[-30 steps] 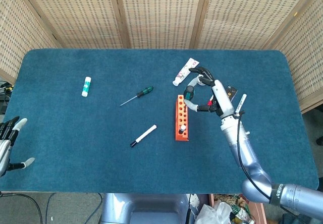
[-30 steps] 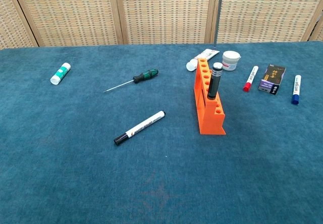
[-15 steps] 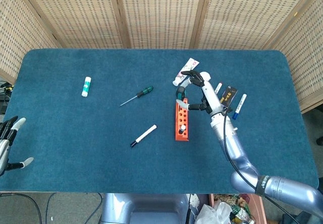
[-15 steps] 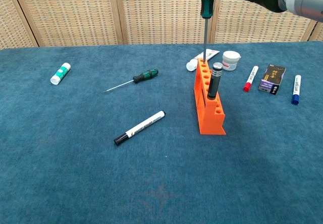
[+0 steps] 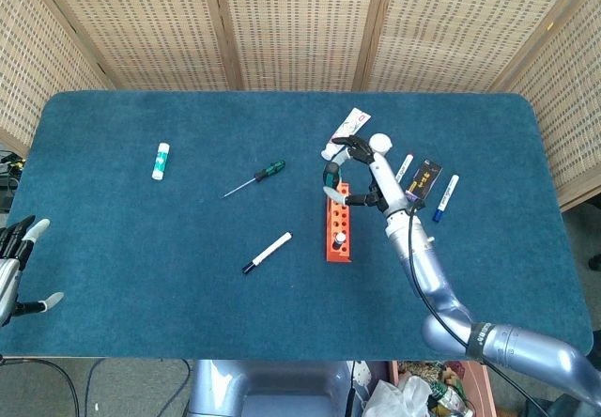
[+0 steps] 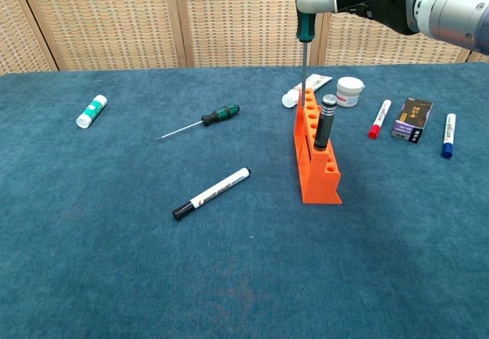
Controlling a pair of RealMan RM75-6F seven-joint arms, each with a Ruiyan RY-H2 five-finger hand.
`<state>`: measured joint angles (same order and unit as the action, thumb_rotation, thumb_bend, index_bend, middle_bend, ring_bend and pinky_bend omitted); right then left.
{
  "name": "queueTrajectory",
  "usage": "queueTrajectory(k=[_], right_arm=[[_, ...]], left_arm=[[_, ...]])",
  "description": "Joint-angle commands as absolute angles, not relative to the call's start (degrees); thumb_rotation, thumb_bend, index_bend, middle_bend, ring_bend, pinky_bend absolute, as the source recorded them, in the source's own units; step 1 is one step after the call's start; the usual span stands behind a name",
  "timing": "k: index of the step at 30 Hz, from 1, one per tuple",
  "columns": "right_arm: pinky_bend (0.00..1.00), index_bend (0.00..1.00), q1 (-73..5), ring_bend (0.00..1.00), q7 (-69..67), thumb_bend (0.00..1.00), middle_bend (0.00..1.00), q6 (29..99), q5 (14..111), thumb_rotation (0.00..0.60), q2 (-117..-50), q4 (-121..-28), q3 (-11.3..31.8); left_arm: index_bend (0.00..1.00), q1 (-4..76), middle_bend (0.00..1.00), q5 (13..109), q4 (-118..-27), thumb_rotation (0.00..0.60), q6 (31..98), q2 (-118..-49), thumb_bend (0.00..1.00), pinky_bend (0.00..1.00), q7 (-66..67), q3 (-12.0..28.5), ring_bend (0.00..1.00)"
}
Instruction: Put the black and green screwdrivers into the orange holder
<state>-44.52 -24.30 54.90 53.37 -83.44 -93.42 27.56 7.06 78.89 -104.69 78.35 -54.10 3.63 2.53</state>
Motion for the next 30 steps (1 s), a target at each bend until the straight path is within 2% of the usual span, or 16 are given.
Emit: queueTrajectory(k=[1,30], right_arm=[[0.00,0.64,-44.4,0.00,-25.6,0.46,0.17,54.0,53.7,0.600,-83.6,-93.1,27.8],[0.00,0.64,-43.6,0.00,-29.1,0.46,0.18,51.3,55.0,0.600,-84.8,-89.9,28.0]], left_arm=[[0.00,7.1,0.00,78.9,-104.7,0.600,78.4,-54.1,0.00,0.00,3.6,2.5,0.00],[0.00,7.1,0.00,79.0,-104.6,0.600,78.3,-54.0,0.00,0.00,3.1,2.5,0.00]])
